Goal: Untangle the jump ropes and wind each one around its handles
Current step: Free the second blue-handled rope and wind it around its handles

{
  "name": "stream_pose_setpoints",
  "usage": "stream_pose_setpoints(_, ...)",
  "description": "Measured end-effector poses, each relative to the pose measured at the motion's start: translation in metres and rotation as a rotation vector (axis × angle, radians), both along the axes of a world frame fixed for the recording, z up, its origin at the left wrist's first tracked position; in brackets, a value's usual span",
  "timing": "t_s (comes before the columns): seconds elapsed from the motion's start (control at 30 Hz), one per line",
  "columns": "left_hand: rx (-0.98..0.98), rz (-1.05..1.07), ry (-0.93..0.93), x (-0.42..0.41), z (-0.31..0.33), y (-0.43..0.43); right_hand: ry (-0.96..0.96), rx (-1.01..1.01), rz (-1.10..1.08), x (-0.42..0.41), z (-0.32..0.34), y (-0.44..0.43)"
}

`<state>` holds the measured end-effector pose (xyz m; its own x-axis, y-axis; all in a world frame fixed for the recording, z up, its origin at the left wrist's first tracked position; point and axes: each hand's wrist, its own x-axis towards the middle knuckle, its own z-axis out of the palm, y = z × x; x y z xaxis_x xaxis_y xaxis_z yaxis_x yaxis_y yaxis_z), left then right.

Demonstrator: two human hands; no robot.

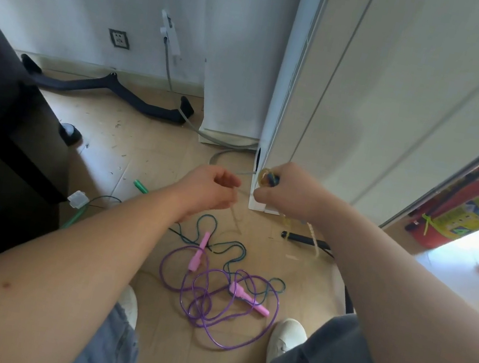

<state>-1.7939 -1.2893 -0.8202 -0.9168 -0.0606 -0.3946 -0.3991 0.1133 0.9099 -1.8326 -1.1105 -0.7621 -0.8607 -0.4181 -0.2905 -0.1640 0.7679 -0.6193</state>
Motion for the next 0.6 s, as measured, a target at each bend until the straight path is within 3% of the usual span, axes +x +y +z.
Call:
stream_pose_setpoints(0.17, -0.266, -0.175, -0.159, 0.01, -0.001, 0.002, -0.071, -0.356, -0.133, -0.002, 0.011, 0.001)
stream_pose_setpoints(0.3, -0.437, -0.459, -0.115, 0.017, -0.008, 0.007, -0.237, -0.638, -0.096, -0.001, 0.018, 0.0)
stream_pose_setpoints(0.47, -0.454, -0.546, 0.002, 0.015, -0.012, 0.015, -0.424, -0.952, -0.07, 0.005, 0.025, -0.005)
stream_pose_setpoints(0.6, -0.613, -0.512, 0.011, 0.014, -0.025, 0.014, -0.402, -1.008, -0.119, 0.003, 0.026, 0.002)
